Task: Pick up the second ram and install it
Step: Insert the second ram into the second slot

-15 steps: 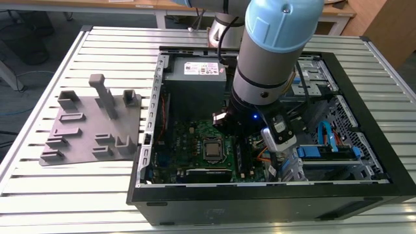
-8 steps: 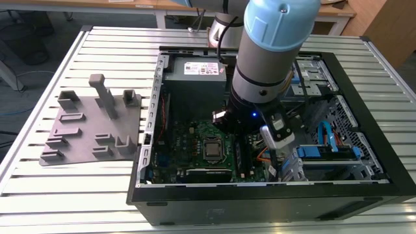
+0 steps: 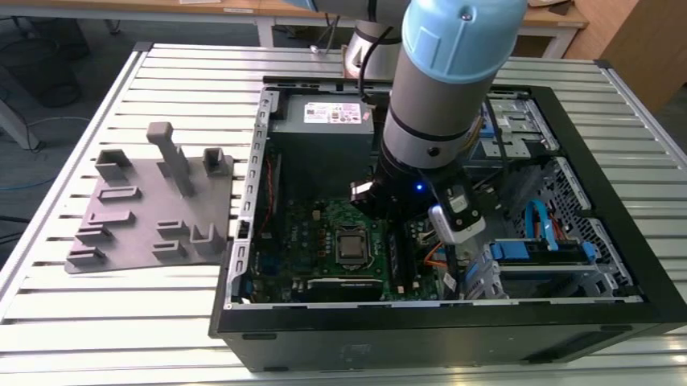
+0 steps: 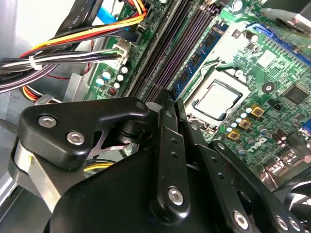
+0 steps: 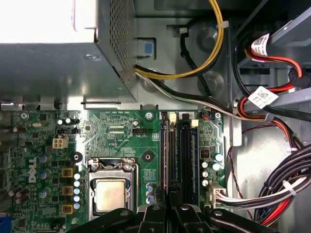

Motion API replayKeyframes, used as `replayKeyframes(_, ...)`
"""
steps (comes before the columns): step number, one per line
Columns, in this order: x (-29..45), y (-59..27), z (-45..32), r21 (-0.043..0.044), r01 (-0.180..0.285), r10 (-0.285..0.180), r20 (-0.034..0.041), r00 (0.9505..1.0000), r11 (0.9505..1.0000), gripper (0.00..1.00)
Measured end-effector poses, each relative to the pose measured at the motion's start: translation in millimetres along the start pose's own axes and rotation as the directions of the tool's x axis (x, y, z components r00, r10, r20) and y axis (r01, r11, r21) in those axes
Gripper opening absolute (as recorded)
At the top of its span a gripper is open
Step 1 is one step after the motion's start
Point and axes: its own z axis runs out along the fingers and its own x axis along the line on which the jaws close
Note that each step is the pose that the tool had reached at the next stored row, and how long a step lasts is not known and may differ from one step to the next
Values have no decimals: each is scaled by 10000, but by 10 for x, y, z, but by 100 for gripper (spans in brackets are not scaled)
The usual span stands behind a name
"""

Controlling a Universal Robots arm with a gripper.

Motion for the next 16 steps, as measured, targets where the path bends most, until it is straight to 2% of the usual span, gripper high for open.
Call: replayKeyframes(16, 0, -3, 50, 0, 0, 0, 1, 10000, 10000, 14)
